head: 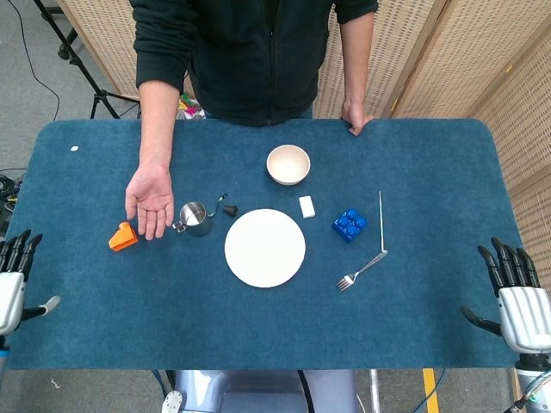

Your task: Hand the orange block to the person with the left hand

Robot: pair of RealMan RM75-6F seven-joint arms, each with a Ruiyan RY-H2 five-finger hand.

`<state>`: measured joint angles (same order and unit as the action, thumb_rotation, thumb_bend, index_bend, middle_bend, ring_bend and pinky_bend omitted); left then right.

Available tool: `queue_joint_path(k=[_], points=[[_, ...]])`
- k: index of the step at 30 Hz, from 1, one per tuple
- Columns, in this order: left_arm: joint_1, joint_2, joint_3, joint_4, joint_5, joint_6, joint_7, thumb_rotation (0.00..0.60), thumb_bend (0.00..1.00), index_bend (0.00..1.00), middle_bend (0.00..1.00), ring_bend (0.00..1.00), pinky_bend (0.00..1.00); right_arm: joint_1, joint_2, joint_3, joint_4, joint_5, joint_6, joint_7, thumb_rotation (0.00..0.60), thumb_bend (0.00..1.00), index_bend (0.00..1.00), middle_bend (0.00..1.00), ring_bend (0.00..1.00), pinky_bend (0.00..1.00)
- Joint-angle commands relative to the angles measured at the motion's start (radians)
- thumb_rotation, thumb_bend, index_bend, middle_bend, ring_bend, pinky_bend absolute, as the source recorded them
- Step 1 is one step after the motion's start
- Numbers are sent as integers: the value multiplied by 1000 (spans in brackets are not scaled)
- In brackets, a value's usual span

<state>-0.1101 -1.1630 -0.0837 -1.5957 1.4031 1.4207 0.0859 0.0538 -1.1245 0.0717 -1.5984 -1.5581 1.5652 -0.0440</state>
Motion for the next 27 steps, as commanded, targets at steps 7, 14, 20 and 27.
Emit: queue_joint_path(k=[7, 14, 20, 27], points=[[-231, -172, -102, 292, -155, -337, -80, 600, 0, 0, 0, 0, 53, 6, -2, 9, 5, 26, -18, -7, 600, 0, 4, 0, 0, 0], [-303, -265, -123, 374, -243, -431, -14, 600, 0, 97, 93, 26, 194, 10, -4, 15, 9, 44, -31, -12, 600, 0, 4, 0, 0, 0], [-334, -337, -133, 433, -299, -451, 38, 600, 49, 268, 218, 127, 294, 13, -6, 17, 13, 56, -43, -13, 600, 0, 4, 0, 0, 0], [-375, -408, -145, 508, -362, -488, 94, 600, 60, 290, 227, 133, 297, 16, -3, 18, 13, 66, -54, -8, 600, 0, 4, 0, 0, 0]])
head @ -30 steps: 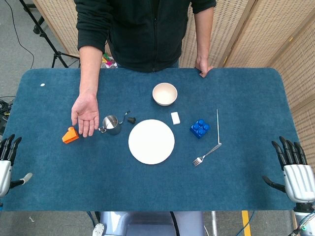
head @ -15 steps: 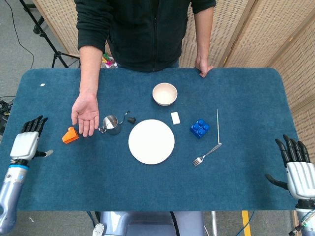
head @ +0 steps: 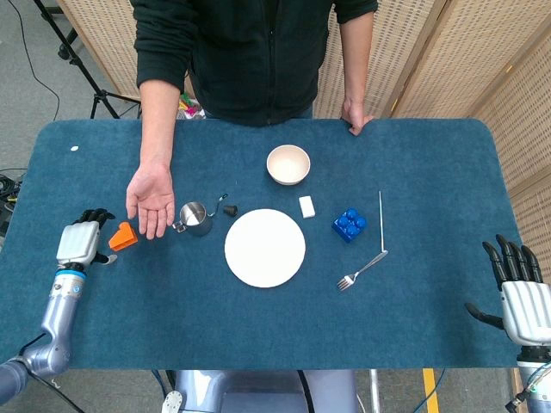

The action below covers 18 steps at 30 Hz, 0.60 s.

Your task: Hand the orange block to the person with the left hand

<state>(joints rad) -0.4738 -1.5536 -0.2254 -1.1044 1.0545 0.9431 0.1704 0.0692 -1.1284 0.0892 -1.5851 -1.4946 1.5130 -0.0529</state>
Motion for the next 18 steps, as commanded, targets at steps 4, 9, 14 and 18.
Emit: queue_joint_path(k=[4, 9, 14, 18], points=[[-21, -53, -10, 52, -27, -7, 8, 600, 95, 336, 264, 169, 331, 2, 2, 3, 1, 11, -9, 1, 600, 0, 4, 0, 0, 0], [-26, -102, -17, 107, -19, 30, -7, 600, 213, 527, 414, 308, 458, 4, 4, 4, 0, 17, -14, 4, 600, 0, 4, 0, 0, 0], [-28, -119, -16, 126, -20, 37, 1, 600, 324, 667, 521, 405, 536, 5, 5, 4, -1, 20, -19, 4, 600, 0, 4, 0, 0, 0], [-23, -112, -14, 114, -14, 48, -1, 600, 345, 684, 535, 415, 541, 5, 6, 3, -2, 21, -19, 4, 600, 0, 3, 0, 0, 0]])
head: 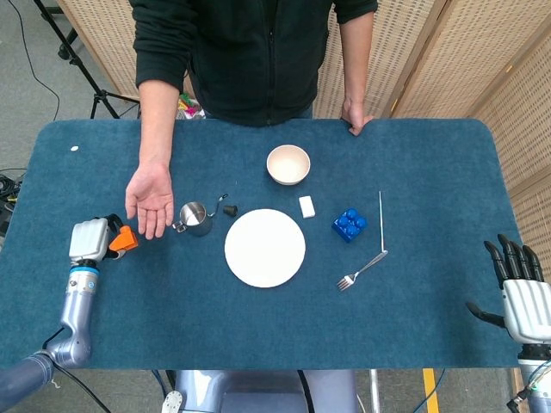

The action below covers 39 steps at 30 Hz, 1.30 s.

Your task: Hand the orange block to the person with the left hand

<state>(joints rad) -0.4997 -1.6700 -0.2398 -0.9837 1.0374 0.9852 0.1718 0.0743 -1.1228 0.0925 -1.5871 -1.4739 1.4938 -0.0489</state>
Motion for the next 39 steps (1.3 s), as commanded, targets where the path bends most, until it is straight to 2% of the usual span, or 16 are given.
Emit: queue_joint_path(k=[1, 11, 13, 14, 17, 20, 23, 27, 34, 37, 39], points=[[5, 11, -2, -15, 8, 16, -8, 600, 348, 687, 536, 415, 541, 0, 1, 0, -1, 0, 0, 1, 600, 0, 4, 0, 0, 0], [81, 197, -8, -230, 152, 214, -130, 600, 323, 695, 537, 415, 541, -1, 7, -3, -9, -4, 0, 8, 600, 0, 4, 0, 0, 0], [109, 260, -11, -293, 205, 280, -186, 600, 313, 696, 537, 415, 541, -1, 8, -5, -12, -8, 1, 9, 600, 0, 4, 0, 0, 0], [129, 302, -15, -312, 277, 378, -205, 600, 311, 697, 537, 415, 541, -2, 9, -6, -14, -11, 2, 10, 600, 0, 4, 0, 0, 0], [163, 362, -5, -343, 409, 528, -304, 600, 305, 698, 537, 415, 541, -2, 10, -8, -18, -16, 4, 14, 600, 0, 4, 0, 0, 0], [170, 394, 2, -374, 487, 601, -349, 600, 294, 699, 537, 415, 541, -1, 11, -9, -22, -19, 4, 15, 600, 0, 4, 0, 0, 0], [158, 407, 2, -413, 503, 595, -307, 600, 284, 700, 537, 415, 541, -1, 13, -10, -24, -20, 2, 16, 600, 0, 4, 0, 0, 0], [101, 407, -2, -483, 495, 507, -183, 600, 282, 700, 537, 415, 541, 0, 18, -9, -28, -18, -1, 23, 600, 0, 4, 0, 0, 0], [23, 343, -10, -476, 438, 388, -52, 600, 248, 700, 537, 415, 541, 2, 23, -3, -25, 0, -10, 31, 600, 0, 3, 0, 0, 0], [3, 312, -21, -473, 410, 367, -39, 600, 175, 700, 517, 406, 536, 3, 24, -3, -27, 2, -12, 29, 600, 0, 3, 0, 0, 0], [2, 314, -15, -488, 386, 346, -9, 600, 75, 665, 400, 313, 442, 3, 24, -2, -27, 4, -11, 29, 600, 0, 3, 0, 0, 0]])
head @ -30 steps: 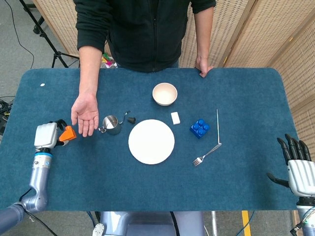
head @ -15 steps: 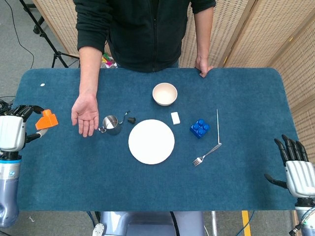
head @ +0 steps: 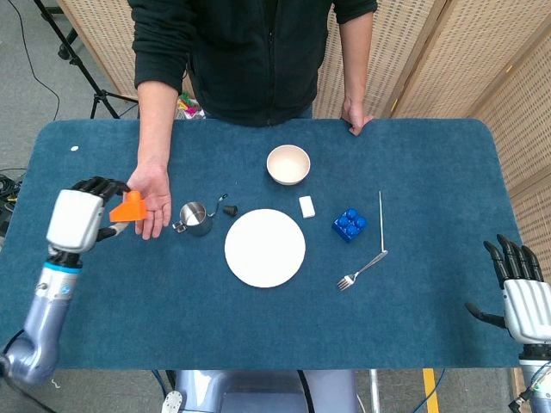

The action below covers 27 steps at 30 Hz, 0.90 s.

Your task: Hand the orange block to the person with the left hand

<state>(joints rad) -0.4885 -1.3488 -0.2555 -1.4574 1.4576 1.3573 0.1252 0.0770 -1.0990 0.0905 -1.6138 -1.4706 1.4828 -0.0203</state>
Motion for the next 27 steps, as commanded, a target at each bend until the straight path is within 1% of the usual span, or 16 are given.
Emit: queue_joint_path(k=[1, 2, 3, 4, 5, 8, 14, 18, 20, 23, 25, 26, 27], points=[[-9, -1, 3, -29, -50, -39, 56, 600, 30, 591, 272, 200, 345, 0, 0, 1, 0, 2, -1, 0, 600, 0, 3, 0, 0, 0], [-9, 3, 3, -39, -60, -46, 67, 600, 5, 482, 143, 93, 238, 1, 0, 1, 1, 3, -2, -1, 600, 0, 4, 0, 0, 0], [-8, 8, 2, -54, -76, -55, 81, 600, 0, 407, 77, 42, 183, 1, 0, 1, 1, 4, -4, -1, 600, 0, 4, 0, 0, 0], [-8, 13, -1, -68, -89, -60, 88, 600, 0, 303, 15, 4, 117, 2, 0, 0, 1, 5, -6, -1, 600, 0, 4, 0, 0, 0], [-7, 16, -3, -77, -95, -61, 88, 600, 0, 228, 0, 0, 71, 2, 0, 0, 1, 6, -6, -1, 600, 0, 4, 0, 0, 0], [2, 37, -10, -114, -110, -54, 65, 600, 0, 99, 0, 0, 15, 1, 1, 1, -1, 6, -5, -1, 600, 0, 3, 0, 0, 0], [34, 103, -9, -184, -117, -25, 51, 600, 0, 36, 0, 0, 0, 0, 5, -1, -7, 6, -5, 1, 600, 0, 4, 0, 0, 0], [81, 155, 13, -233, -103, 15, 17, 600, 0, 0, 0, 0, 0, 0, 7, -1, -10, 3, -3, 2, 600, 0, 4, 0, 0, 0], [117, 187, 38, -260, -93, 35, -5, 600, 0, 0, 0, 0, 0, 0, 7, -2, -12, 2, -3, 1, 600, 0, 3, 0, 0, 0], [205, 228, 104, -286, -73, 89, -68, 600, 0, 0, 0, 0, 0, -1, 6, -4, -15, -6, 3, 2, 600, 0, 3, 0, 0, 0], [239, 236, 136, -275, -51, 111, -96, 600, 0, 0, 0, 0, 0, -2, 2, -4, -14, -14, 11, 7, 600, 0, 3, 0, 0, 0], [269, 234, 163, -261, -44, 128, -106, 600, 0, 0, 0, 0, 0, -4, -2, -4, -14, -24, 20, 11, 600, 0, 4, 0, 0, 0], [287, 232, 178, -254, -39, 139, -113, 600, 0, 0, 0, 0, 0, -5, -4, -4, -11, -30, 27, 13, 600, 0, 4, 0, 0, 0]])
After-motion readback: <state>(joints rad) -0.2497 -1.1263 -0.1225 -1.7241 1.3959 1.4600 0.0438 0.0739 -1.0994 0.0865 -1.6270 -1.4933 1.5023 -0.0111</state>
